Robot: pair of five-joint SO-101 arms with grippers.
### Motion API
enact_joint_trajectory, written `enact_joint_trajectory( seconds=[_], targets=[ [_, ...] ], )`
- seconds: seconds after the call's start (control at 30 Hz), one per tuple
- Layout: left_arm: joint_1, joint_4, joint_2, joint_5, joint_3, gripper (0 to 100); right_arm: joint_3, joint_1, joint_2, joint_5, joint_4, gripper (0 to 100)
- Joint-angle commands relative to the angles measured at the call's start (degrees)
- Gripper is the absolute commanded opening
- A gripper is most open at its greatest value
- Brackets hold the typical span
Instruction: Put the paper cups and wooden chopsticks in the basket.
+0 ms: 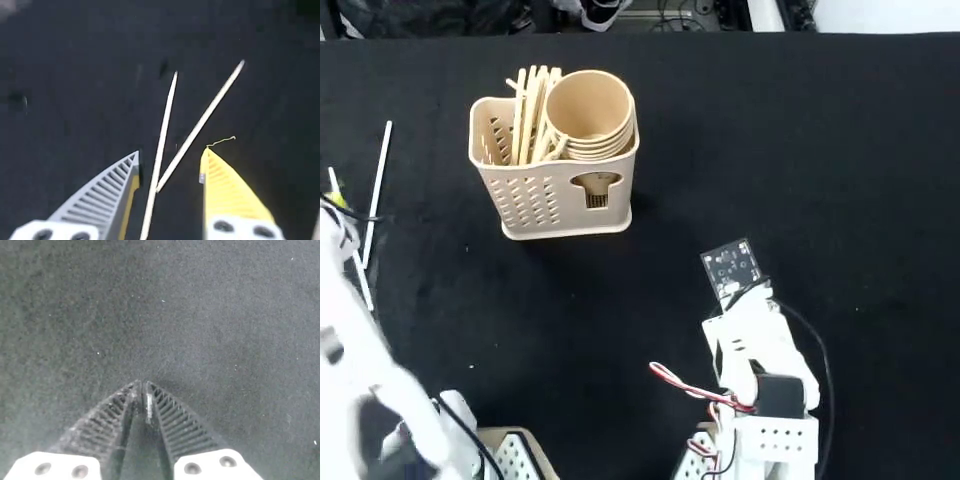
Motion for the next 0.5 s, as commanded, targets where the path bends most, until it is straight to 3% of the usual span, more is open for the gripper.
enact_joint_trajectory(
  seconds=[0.0, 0.23, 0.47],
  targets=[
    [-1.63, 6.42, 20.22, -5.27, -16.04, 20, -0.48, -0.70, -3.82, 0.18, 0.35, 1.3],
    [-2.51, 18.46, 52.84, -9.23, -48.13, 20, -0.48, -0.70, -3.82, 0.18, 0.35, 1.3],
    [1.27, 29.71, 73.93, -11.69, -73.98, 20, -0.48, -0.70, -3.82, 0.18, 0.35, 1.3]
  ],
)
